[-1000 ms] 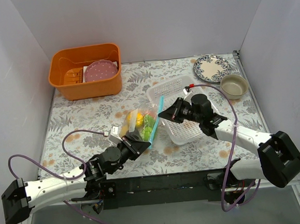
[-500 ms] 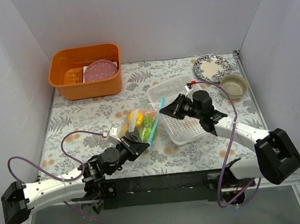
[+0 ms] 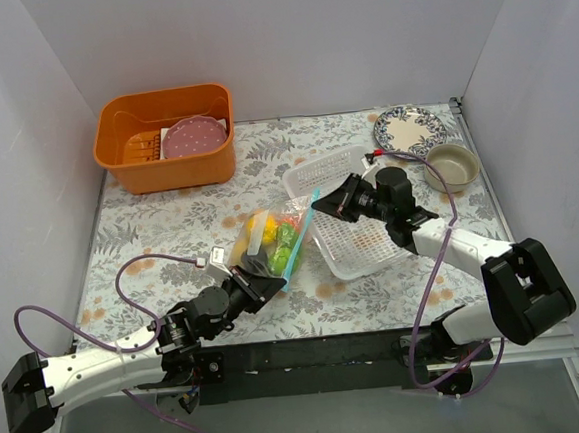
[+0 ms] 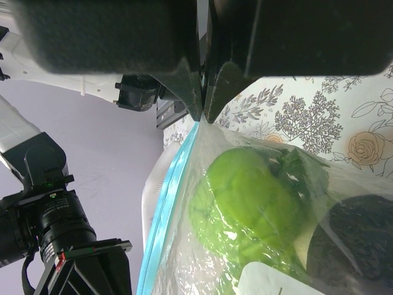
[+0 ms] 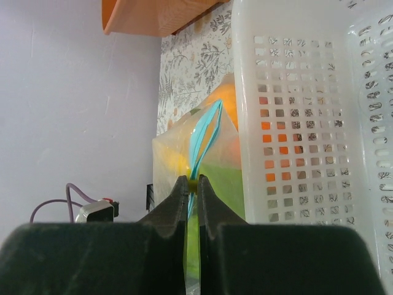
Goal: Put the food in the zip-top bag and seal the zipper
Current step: Zip the zipper food storage bag at the center of the board.
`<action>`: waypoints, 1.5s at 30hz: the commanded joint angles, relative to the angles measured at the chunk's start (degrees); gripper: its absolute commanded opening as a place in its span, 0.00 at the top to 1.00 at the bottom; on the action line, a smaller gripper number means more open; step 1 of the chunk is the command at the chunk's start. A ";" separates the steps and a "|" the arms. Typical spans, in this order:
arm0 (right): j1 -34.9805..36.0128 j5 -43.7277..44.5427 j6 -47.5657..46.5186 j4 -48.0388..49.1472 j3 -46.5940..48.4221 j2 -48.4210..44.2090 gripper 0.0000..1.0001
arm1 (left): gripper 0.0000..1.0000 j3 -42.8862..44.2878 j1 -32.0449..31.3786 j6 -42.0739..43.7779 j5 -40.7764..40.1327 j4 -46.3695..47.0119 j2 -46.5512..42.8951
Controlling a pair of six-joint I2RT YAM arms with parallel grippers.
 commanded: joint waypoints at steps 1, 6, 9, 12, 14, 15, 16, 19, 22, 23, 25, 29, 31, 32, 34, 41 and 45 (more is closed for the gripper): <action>-2.68 2.96 -1.18 6.80 4.41 1.03 0.91 | 1.00 -0.92 -0.45 -1.89 0.42 -3.62 -0.88; -3.64 2.35 -1.62 7.06 5.29 2.35 0.91 | 1.00 -0.66 -0.45 -1.63 0.51 -3.97 -0.88; -4.26 1.73 -1.97 7.41 5.99 3.58 0.91 | 1.00 -0.48 -0.45 -1.28 0.51 -4.59 -0.88; -4.70 1.11 -2.14 8.20 6.87 4.81 0.91 | 1.00 -0.48 -0.45 -1.37 0.43 -4.59 -1.06; -5.05 0.59 -2.32 8.64 7.48 5.69 0.91 | 1.00 -0.57 -0.45 -1.45 0.43 -4.68 -1.14; -5.22 0.41 -2.32 8.73 7.58 5.96 0.91 | 1.00 -0.48 -0.45 -1.45 0.34 -4.68 -1.23; -5.31 0.06 -2.32 9.25 7.66 6.48 0.91 | 1.00 -0.48 -0.45 -1.54 0.34 -4.77 -1.32; -5.66 -0.38 -2.23 10.14 8.02 7.28 0.91 | 1.00 -0.57 -0.45 -1.46 0.34 -4.85 -1.23; -5.67 -0.30 -2.14 11.19 7.93 7.89 0.90 | 1.00 -0.66 -0.45 -1.45 0.34 -4.77 -1.15; -5.75 -0.29 -2.06 11.80 7.84 7.98 0.91 | 1.00 -0.57 -0.45 -1.37 0.34 -4.77 -1.23; -5.84 0.06 -1.88 12.51 7.66 8.24 0.91 | 1.00 -0.57 -0.45 -1.45 0.25 -4.77 -1.15; -6.19 -0.03 -1.44 13.57 7.75 8.86 0.90 | 1.00 -0.57 -0.45 -1.45 0.16 -4.86 -1.41; -6.37 0.06 -1.35 14.09 7.75 8.86 0.91 | 1.00 -0.57 -0.45 -1.45 0.16 -4.94 -1.41; -6.54 0.23 -1.27 14.09 7.84 8.86 0.90 | 1.00 -0.57 -0.45 -1.37 0.16 -5.03 -1.49; -6.46 -0.20 -1.26 14.27 7.93 9.12 0.90 | 1.00 -0.48 -0.45 -1.45 0.07 -4.94 -1.50; -6.72 -0.12 -2.49 12.70 6.87 7.46 0.55 | 1.00 -0.31 -0.45 -1.28 -0.19 -5.12 -1.50; -7.16 1.46 -5.65 7.33 6.79 4.74 0.54 | 0.97 -0.13 -0.45 -1.54 -0.28 -5.21 -1.85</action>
